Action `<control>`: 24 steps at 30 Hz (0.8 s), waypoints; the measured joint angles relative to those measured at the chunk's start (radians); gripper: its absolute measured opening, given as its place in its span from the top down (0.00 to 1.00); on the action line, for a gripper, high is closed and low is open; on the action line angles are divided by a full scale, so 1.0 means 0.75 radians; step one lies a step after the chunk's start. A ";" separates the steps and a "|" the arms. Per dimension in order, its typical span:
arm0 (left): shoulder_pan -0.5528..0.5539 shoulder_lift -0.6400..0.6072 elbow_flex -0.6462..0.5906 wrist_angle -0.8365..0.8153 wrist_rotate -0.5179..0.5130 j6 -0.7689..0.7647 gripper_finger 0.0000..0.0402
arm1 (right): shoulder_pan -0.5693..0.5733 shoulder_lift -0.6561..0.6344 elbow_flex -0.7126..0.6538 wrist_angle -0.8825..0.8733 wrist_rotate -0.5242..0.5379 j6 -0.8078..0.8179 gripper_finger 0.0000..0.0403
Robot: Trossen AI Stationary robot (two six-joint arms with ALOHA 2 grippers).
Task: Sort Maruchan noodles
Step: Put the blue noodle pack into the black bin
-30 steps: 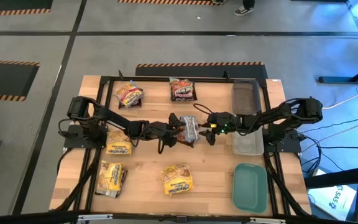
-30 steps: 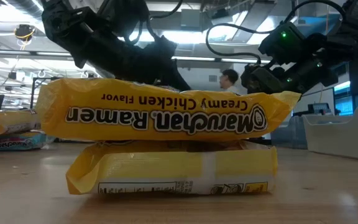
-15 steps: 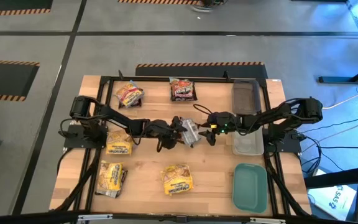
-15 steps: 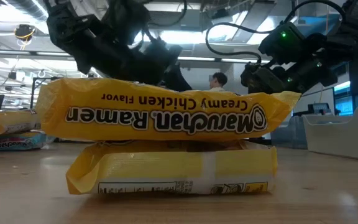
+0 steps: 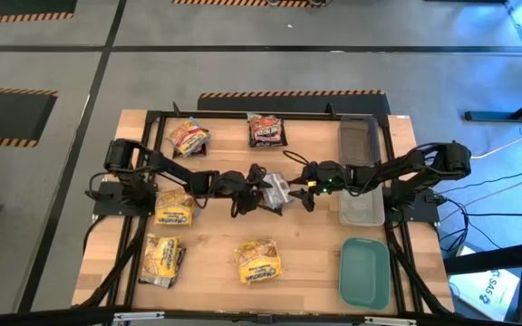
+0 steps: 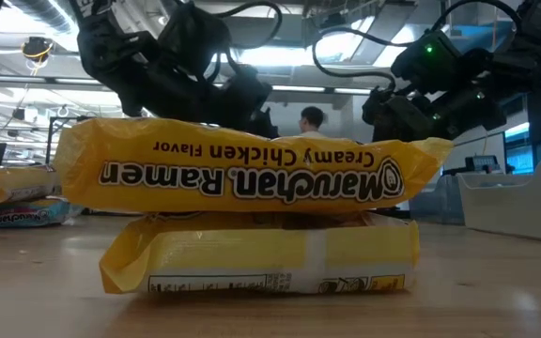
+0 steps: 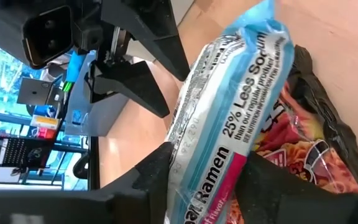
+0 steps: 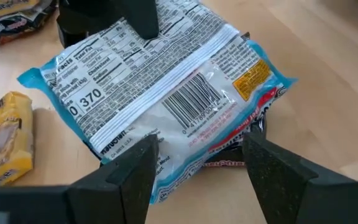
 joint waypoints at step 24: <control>-0.074 -0.057 0.510 -0.681 -0.333 -0.857 0.74 | 0.001 -0.921 0.001 -0.358 -0.067 -0.342 0.44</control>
